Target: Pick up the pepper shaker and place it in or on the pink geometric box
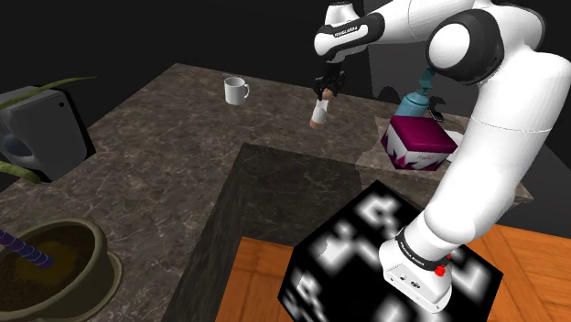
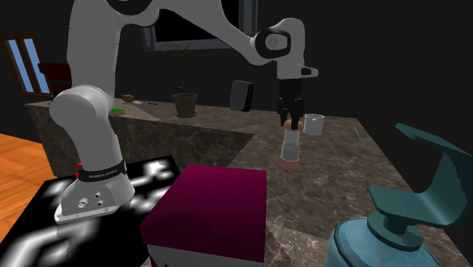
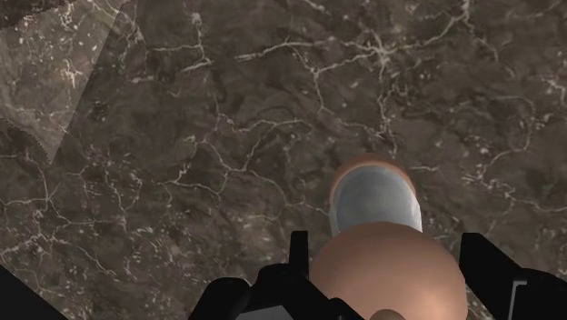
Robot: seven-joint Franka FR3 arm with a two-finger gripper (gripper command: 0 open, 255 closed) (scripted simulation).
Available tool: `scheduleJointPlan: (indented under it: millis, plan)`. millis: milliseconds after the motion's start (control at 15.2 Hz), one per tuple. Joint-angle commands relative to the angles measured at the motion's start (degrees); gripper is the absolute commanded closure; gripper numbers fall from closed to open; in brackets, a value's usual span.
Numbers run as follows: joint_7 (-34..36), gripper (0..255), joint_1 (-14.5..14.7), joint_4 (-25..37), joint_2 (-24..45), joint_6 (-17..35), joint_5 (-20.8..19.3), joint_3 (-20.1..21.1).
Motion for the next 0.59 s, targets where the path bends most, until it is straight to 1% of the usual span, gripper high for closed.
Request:
scheduleJointPlan:
  millis: [0, 330, 528]
  plan:
    - [0.00, 255, 0.00, -0.02, 0.03, 0.00, 0.01, 0.01]
    - [0.01, 255, 0.01, -0.04, 0.02, 0.01, 0.00, 0.01]
    - [-0.18, 255, 0.06, 1.22, -0.76, -2.02, -0.04, -0.02]
